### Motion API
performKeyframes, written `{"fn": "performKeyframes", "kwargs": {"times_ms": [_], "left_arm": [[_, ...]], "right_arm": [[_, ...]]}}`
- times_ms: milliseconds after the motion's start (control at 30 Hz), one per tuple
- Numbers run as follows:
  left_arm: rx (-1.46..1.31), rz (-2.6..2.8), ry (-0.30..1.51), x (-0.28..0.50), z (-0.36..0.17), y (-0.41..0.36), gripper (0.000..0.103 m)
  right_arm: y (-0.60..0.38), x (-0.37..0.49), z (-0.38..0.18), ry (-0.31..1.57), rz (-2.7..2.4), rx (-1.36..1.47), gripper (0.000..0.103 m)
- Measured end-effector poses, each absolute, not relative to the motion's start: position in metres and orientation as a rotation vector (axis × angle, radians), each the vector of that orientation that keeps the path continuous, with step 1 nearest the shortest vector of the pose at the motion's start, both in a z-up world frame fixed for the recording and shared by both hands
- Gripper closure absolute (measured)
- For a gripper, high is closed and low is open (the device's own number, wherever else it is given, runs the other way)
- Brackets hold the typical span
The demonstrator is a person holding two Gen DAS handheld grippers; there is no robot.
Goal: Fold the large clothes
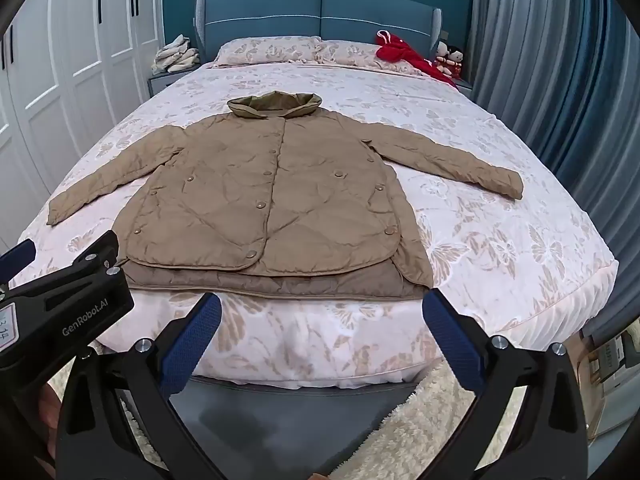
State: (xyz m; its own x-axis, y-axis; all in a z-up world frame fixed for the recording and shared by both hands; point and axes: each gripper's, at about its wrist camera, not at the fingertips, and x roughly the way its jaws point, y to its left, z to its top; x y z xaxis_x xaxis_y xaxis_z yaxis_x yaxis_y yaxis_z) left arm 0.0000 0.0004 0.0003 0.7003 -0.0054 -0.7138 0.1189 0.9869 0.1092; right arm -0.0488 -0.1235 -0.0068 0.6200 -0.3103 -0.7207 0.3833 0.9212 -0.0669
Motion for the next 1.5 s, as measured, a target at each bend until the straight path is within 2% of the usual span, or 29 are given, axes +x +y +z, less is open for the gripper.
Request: {"fn": "performKeyframes", "kwargs": {"times_ms": [1500], "left_arm": [[0.162, -0.08, 0.762, -0.006, 0.009, -0.003, 0.005]], "right_arm": [[-0.123, -0.05, -0.004, 0.798, -0.393, 0.107, 0.005]]}}
